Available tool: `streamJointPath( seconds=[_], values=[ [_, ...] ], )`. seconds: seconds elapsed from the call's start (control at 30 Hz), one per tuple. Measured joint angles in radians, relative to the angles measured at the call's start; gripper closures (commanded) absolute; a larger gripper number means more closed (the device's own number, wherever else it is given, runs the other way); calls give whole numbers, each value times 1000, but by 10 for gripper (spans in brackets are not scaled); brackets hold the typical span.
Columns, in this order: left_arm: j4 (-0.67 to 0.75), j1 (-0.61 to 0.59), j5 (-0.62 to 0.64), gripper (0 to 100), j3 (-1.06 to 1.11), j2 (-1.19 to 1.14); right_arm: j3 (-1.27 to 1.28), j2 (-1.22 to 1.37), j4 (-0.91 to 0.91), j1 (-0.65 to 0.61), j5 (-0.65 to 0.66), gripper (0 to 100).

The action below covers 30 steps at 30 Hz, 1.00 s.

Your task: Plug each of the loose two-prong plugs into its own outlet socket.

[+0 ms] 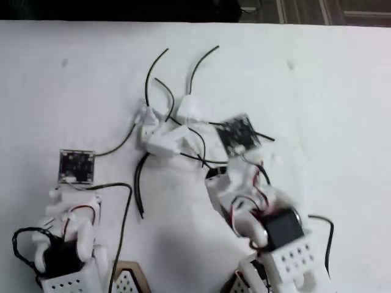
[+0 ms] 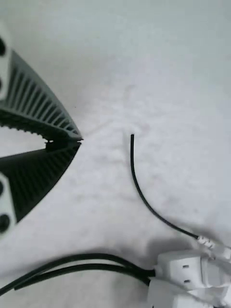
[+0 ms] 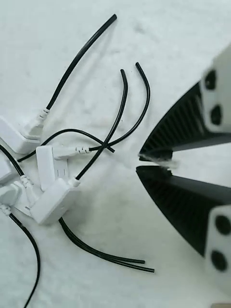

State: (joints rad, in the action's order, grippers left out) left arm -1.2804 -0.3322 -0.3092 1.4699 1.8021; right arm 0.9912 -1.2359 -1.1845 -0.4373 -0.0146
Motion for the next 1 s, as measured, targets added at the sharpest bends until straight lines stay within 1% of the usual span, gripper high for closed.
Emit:
streamJointPath(
  seconds=[0.17,0.37,0.47,0.57,0.67,0.83,1.0],
  values=[
    [0,25,2,977,29,5,224,-184,121,112,-6,981],
    [71,192,2,976,153,-2,428,-359,146,129,-6,981],
    [140,230,2,976,221,-8,519,-451,146,126,-6,981],
    [141,230,2,976,227,-6,617,-542,146,126,-6,981],
    [130,230,2,976,227,-3,680,-545,146,126,-6,981],
    [127,230,2,976,227,-8,689,-546,140,132,-6,981],
    [127,230,2,976,227,-5,689,-546,68,129,-6,981]
  ],
)
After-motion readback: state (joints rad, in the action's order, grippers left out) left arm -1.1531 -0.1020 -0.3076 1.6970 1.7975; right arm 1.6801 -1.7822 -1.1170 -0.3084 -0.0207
